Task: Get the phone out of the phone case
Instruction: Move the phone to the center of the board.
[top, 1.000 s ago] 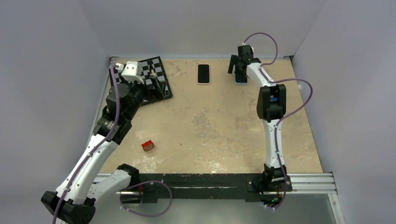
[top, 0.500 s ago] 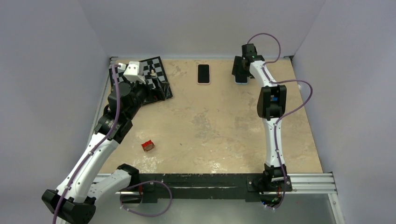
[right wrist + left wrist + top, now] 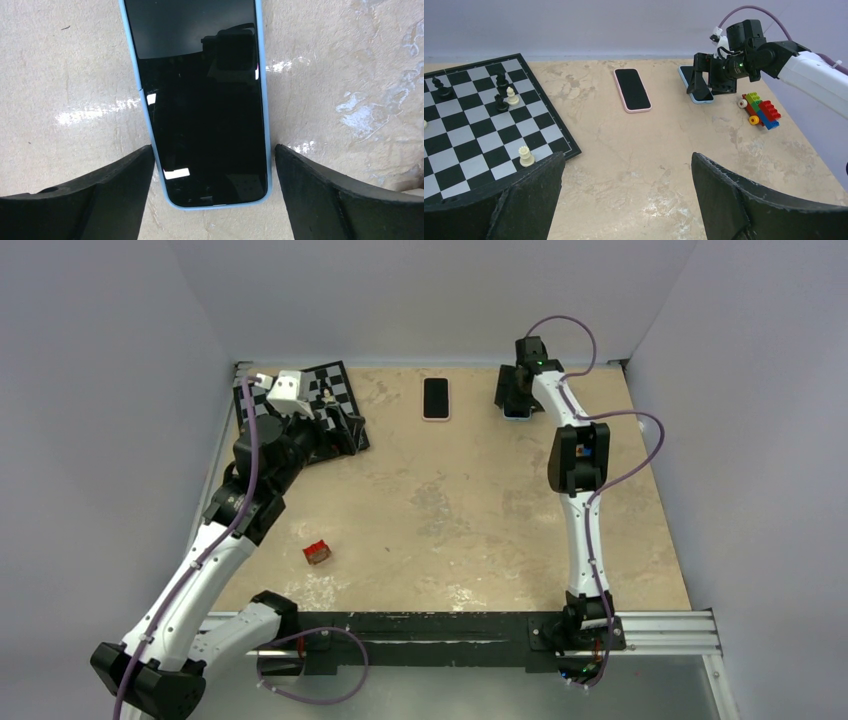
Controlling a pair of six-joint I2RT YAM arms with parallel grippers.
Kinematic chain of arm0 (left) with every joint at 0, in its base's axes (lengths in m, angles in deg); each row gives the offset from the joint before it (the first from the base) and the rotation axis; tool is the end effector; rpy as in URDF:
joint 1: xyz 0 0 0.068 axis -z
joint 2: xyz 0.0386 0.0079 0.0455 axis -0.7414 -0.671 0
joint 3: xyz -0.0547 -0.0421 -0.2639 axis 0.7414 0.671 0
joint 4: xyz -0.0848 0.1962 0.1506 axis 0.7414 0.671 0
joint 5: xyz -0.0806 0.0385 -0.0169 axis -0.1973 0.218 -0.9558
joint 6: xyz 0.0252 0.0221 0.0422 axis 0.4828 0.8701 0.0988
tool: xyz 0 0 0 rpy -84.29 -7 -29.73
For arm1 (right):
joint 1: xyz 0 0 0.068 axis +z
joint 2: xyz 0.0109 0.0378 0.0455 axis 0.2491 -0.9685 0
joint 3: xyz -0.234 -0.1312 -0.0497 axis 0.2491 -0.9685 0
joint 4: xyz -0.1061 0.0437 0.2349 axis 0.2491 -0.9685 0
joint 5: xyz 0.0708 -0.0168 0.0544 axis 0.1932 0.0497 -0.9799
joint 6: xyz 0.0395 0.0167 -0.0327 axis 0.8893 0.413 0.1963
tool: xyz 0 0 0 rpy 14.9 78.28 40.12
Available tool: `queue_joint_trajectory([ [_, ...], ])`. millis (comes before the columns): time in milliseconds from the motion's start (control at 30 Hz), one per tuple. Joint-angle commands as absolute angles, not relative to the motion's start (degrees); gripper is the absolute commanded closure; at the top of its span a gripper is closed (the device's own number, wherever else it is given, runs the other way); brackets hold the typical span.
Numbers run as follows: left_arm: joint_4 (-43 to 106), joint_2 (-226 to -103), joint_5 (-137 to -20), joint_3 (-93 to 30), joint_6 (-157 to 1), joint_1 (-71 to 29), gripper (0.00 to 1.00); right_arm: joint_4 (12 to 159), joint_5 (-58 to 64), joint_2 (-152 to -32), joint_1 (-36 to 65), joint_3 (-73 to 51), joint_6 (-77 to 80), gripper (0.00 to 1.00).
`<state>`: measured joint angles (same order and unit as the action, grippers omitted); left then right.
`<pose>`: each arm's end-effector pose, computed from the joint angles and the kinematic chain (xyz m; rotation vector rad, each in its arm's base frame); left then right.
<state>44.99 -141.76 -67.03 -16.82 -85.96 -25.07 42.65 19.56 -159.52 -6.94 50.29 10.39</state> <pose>0.1936 -0.0790 0.3904 0.0102 1.7182 -0.4968 0.5560 0.0672 0.1707 0.2402 2.5025 -0.0420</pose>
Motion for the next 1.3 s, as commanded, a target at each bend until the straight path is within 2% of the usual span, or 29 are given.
queue_joint_trajectory([
  [0,43.9,-142.2,-68.0,-19.6,-87.2,-25.2,0.0,40.4,20.2,-160.2,-6.6,53.6,10.6,0.14],
  [167,43.9,-142.3,-67.9,-19.6,-87.2,-25.2,0.0,40.7,19.9,-159.2,-6.2,51.9,9.8,0.35],
  [200,43.9,-142.4,-68.0,-19.6,-87.3,-25.2,0.01,41.0,19.5,-158.6,-6.2,51.0,9.7,0.36],
  [333,44.0,-142.7,-68.0,-19.6,-87.6,-25.2,0.01,43.5,16.8,-150.6,-5.6,41.3,10.5,0.71],
  [533,43.9,-142.9,-69.5,-19.6,-88.8,-25.2,0.02,50.2,12.5,-133.8,-3.9,16.9,14.5,0.75],
  [600,43.9,-143.0,-70.0,-19.6,-89.5,-25.2,0.02,52.0,11.6,-128.6,-2.4,8.2,15.8,0.75],
  [800,43.7,-144.4,-73.0,-19.7,-91.8,-25.1,0.03,58.5,13.8,-112.1,4.1,-18.8,19.2,0.66],
  [900,43.8,-144.8,-73.7,-19.9,-92.2,-25.2,0.03,59.7,14.8,-106.7,7.3,-26.6,20.8,0.61],
  [1000,43.9,-144.8,-73.7,-20.0,-92.2,-25.1,0.04,61.3,15.5,-102.0,10.1,-31.5,22.0,0.51],
  [1100,44.0,-144.9,-74.0,-20.1,-92.4,-25.1,0.04,62.3,15.4,-101.2,10.5,-32.7,21.0,0.37],
  [1267,44.0,-145.4,-74.5,-20.1,-92.6,-25.2,0.04,59.8,18.6,-105.2,11.4,-27.8,17.8,0.28],
])
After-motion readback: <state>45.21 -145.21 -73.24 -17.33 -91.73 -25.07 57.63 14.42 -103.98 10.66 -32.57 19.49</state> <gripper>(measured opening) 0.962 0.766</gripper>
